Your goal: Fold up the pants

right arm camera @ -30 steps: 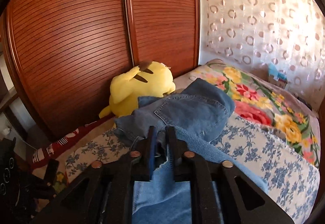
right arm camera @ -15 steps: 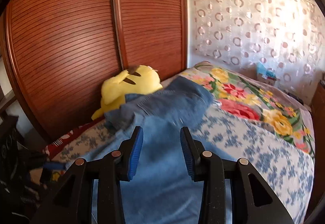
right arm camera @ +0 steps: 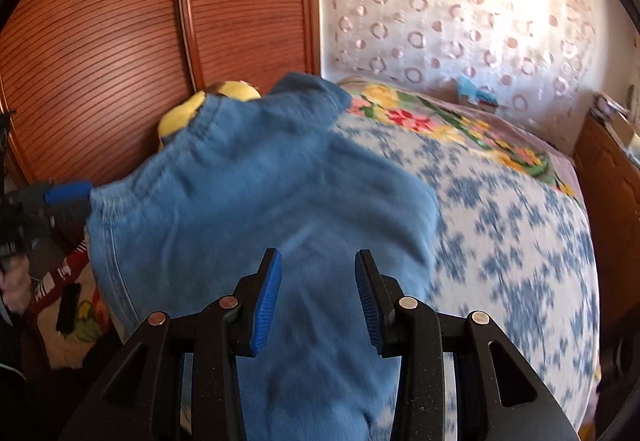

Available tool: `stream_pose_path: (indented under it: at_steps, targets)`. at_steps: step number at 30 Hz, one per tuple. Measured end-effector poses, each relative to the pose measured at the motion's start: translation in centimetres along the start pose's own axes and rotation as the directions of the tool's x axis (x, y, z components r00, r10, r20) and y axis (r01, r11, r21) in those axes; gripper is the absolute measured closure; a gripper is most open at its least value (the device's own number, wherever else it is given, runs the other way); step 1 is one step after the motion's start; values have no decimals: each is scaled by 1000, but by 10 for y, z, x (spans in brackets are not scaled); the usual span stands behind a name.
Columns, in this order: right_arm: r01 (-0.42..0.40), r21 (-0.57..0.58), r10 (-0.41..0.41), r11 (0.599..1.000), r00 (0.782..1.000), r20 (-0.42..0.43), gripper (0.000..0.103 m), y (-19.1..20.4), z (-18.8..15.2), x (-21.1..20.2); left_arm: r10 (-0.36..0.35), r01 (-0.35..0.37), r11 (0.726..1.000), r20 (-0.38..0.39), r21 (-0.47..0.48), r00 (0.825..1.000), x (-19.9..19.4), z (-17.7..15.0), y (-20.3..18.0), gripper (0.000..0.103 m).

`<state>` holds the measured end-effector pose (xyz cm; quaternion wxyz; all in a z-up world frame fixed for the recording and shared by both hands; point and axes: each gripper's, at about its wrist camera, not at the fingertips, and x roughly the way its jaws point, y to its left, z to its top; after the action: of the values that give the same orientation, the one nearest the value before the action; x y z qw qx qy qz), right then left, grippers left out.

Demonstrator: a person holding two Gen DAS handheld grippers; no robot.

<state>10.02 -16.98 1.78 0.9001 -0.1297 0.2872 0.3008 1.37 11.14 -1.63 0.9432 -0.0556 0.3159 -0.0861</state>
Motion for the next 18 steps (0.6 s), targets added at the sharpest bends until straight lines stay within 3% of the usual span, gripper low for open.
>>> stream_pose_path:
  at_steps: [5, 12, 14, 18]
  targets:
    - [16, 41, -15, 999, 1000, -11, 63, -2, -20, -17, 18, -18, 999, 1, 26, 1000, 3, 4, -7, 60]
    - [54, 62, -54, 997, 999, -3, 44, 2, -38, -36, 59, -58, 997, -25, 56, 998, 17, -4, -5, 60]
    - [70, 61, -70, 996, 998, 0, 43, 2, -42, -41, 64, -62, 996, -29, 57, 998, 19, -6, -2, 66]
    - [74, 73, -74, 995, 997, -4, 43, -7, -55, -51, 73, -70, 996, -47, 57, 996, 21, -12, 4, 88]
